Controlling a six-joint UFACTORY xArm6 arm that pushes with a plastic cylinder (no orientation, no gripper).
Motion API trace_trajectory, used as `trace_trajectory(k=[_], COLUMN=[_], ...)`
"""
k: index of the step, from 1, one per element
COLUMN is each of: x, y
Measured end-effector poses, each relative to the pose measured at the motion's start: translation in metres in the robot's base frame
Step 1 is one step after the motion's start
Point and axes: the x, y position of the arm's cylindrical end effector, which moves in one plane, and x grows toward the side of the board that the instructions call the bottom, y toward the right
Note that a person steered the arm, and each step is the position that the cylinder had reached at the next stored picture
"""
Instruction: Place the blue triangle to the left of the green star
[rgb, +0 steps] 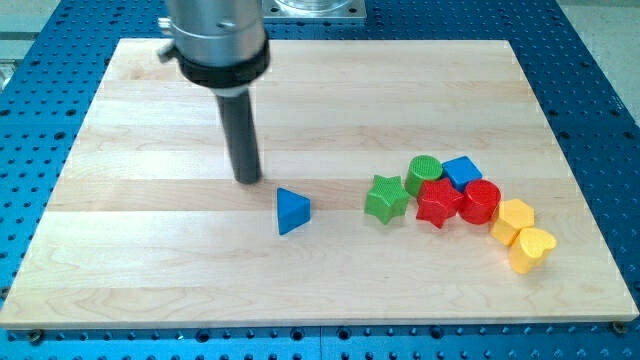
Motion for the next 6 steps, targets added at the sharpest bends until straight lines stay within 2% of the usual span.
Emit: trace_trajectory(k=[1, 2, 3, 5, 6], x=[0.018, 0.041, 0.074, 0.028, 0.063], y=[0.059, 0.074, 0.068, 0.023, 0.037])
